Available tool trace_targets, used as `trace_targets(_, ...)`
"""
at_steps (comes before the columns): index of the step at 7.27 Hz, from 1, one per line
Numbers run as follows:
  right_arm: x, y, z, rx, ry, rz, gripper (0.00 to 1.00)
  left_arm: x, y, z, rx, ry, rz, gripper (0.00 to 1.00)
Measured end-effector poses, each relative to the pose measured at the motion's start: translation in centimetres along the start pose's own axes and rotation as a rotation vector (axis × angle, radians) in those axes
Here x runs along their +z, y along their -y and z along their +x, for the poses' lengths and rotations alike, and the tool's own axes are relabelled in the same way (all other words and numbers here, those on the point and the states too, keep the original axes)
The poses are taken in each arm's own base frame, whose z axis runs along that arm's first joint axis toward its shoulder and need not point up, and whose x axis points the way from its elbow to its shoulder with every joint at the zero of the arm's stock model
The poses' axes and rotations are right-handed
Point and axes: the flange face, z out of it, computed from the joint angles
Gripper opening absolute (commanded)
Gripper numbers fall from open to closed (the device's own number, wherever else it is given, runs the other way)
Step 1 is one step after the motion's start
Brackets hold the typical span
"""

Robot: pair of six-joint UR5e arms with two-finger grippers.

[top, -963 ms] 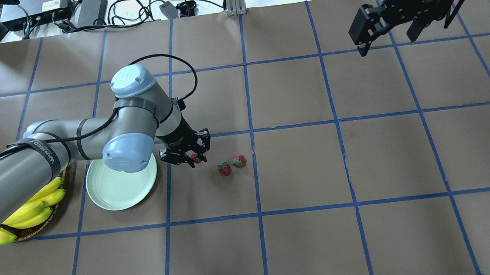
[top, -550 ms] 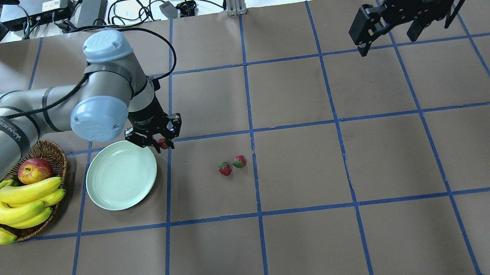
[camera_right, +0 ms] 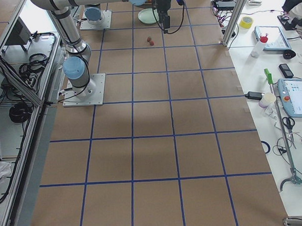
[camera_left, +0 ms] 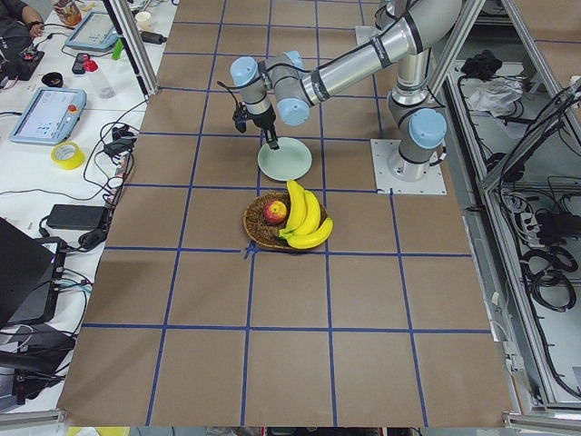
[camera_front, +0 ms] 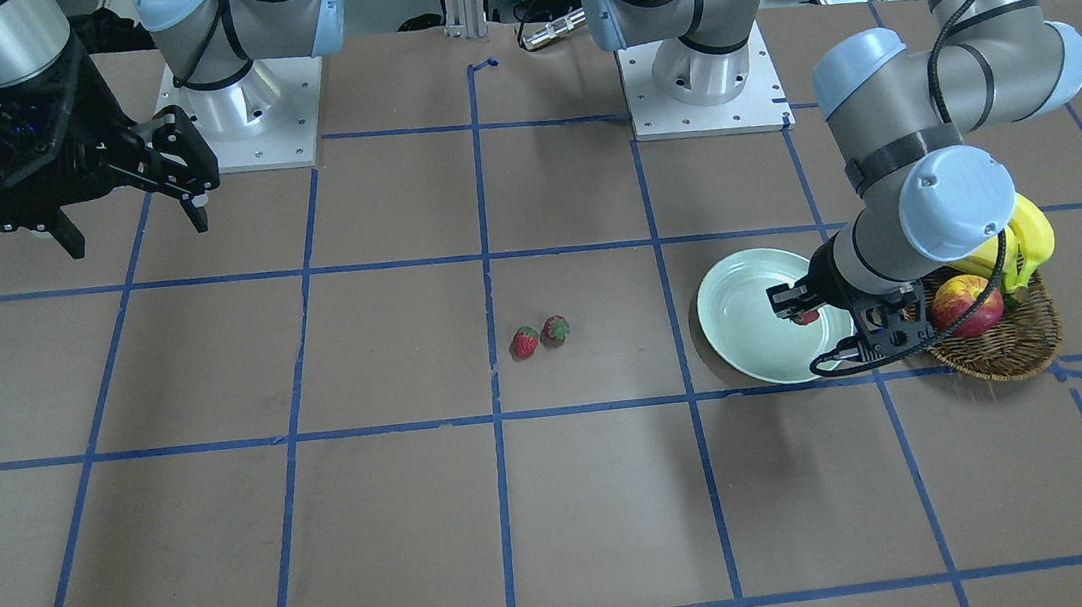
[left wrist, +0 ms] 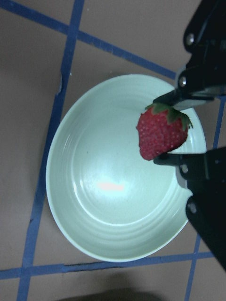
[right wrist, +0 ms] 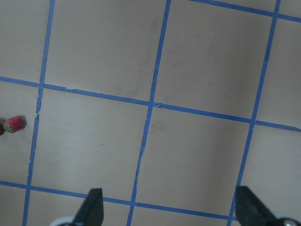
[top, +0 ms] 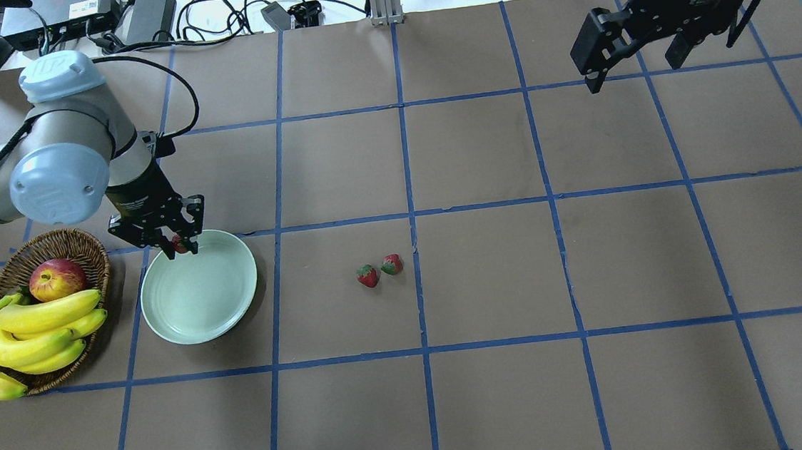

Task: Collect all strawberries into plate
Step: 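Grasp a strawberry with the left gripper and drop it on the plate, then reach the left gripper to the next strawberry and grasp it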

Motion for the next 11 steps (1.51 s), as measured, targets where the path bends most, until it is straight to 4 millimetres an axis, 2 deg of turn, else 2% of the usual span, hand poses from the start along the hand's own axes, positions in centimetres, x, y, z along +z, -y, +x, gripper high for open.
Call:
trace_targets(1,0.0,0.0,0.0,0.0,0.0,0.0,1.0,1.3,0.0,-1.6,0.017,0.008,-0.027,0.0)
trace_targets(2,0.0,0.0,0.0,0.0,0.0,-0.001,1.0,2.4,0.0,-2.4,0.021,0.009,-0.046,0.58)
trace_targets(3,0.0,0.0,0.0,0.0,0.001,-0.001,1.0,3.0,0.1,-2.8,0.021,0.007,-0.057,1.0)
trace_targets(5,0.0,0.0,0.0,0.0,0.001,-0.001,1.0,3.2,0.4,-2.9,0.018,0.001,-0.058,1.0)
trace_targets(6,0.1,0.0,0.0,0.0,0.002,-0.002,1.0,2.6,0.4,-2.6,0.017,-0.008,-0.043,1.0)
trace_targets(7,0.1,0.0,0.0,0.0,0.002,-0.003,1.0,1.5,0.3,-1.4,0.025,-0.033,-0.016,1.0)
trace_targets(8,0.1,0.0,0.0,-0.001,0.002,-0.003,1.0,0.4,0.2,0.8,0.031,-0.064,0.011,1.0)
trace_targets(9,0.2,0.0,0.0,0.0,0.002,-0.004,1.0,-0.6,-0.2,3.8,0.021,-0.098,0.032,1.0)
trace_targets(11,0.2,0.0,0.0,0.0,0.001,-0.004,1.0,-1.3,-1.6,9.4,0.006,-0.166,0.043,1.0)
